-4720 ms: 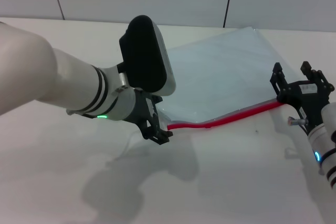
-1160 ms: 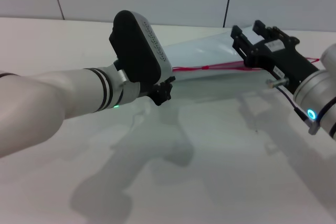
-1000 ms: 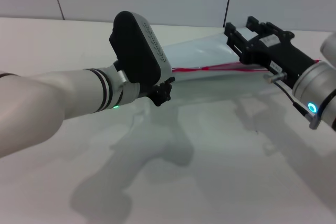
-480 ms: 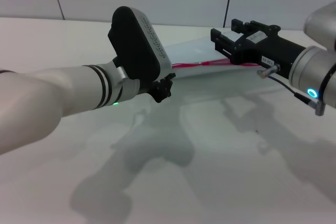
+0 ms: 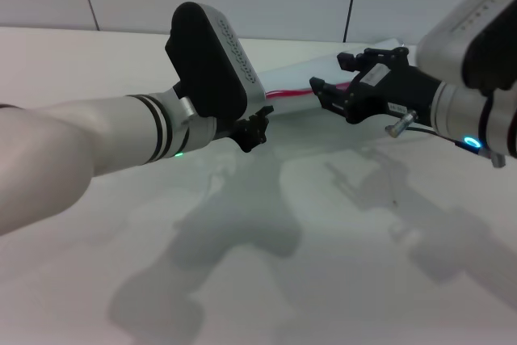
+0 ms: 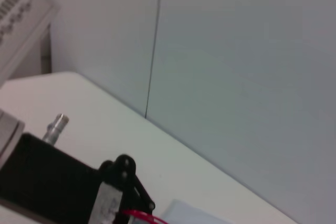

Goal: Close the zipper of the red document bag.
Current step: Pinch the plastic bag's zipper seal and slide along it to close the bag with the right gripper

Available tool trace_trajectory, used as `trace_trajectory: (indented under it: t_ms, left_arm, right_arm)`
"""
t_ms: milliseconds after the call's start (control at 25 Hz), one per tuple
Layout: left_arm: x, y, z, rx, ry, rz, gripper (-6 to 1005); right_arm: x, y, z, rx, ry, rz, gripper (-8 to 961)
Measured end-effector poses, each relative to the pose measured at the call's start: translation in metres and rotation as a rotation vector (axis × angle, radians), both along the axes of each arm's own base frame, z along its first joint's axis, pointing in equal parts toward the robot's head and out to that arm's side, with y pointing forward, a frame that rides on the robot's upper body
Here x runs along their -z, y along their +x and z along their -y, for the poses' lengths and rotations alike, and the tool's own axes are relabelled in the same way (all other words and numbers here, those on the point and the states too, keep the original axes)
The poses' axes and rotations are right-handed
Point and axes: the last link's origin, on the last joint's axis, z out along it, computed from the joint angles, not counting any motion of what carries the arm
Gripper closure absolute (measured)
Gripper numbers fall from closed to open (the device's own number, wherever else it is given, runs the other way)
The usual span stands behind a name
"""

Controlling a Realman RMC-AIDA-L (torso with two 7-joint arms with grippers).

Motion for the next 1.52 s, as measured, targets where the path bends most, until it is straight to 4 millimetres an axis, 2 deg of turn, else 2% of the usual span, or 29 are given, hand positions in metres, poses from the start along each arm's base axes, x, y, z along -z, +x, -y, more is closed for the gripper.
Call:
trace_trajectory:
  t_ms: [240,480,840,1280,1520]
  left_arm:
    - [-0.001,0.0,0.0,-0.001,0.002,0.002,939]
    - [0.0,0.002,0.0,0.003,0.0,0.004,941]
    - [0.002,0.004,0.001,0.003,-0.018,-0.007,941]
    - [0.002,0.002,0.002,-0.003,-0.028,-0.015,938]
    - [0.002,0.001,0.002,-0.006,-0.028,-0.016,937]
  right_arm:
    - [0.003,-0.011,-0.005,-0.062,-0.029,0.069,427]
    - [0.001,-0.007,-0.007,-0.104,-0.059,0.1,440]
    - [0.021,0.003,-0.011,-0.2,-0.096,0.235,460]
    - [0.028,0.006,-0.014,-0.288,-0.021,0.371,484]
    - [0.029,0.003,-0.013,-0.311,-0.013,0.39,498]
